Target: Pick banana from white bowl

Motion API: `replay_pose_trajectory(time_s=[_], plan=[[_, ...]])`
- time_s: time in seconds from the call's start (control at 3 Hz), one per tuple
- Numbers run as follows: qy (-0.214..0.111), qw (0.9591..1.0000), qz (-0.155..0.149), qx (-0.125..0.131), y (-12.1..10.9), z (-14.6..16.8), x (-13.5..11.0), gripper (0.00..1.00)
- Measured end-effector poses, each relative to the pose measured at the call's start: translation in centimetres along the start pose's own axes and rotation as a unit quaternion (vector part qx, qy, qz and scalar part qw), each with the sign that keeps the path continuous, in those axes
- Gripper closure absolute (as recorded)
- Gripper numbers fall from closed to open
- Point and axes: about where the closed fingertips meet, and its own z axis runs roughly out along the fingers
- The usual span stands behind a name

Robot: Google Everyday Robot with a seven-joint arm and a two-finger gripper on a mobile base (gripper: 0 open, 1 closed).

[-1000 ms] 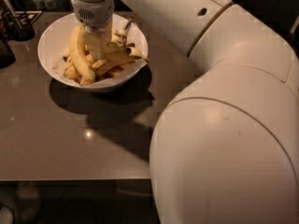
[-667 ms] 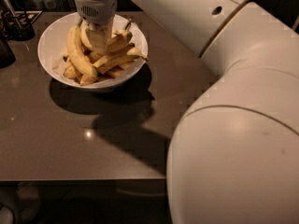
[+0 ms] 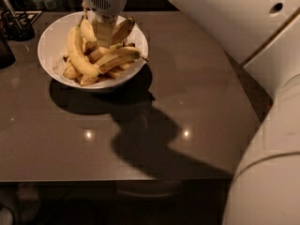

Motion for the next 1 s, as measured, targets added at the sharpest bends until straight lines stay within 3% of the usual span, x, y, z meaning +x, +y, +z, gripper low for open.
replay_pose_trajectory(time_s=[0.67,1.0], plan=[[-0.081,0.9964,-0.026,-0.009,1.7,-2.2,2.6,1.00],[-0.104,0.9940,-0.027,-0.018,3.0,-3.4,4.9,1.00]])
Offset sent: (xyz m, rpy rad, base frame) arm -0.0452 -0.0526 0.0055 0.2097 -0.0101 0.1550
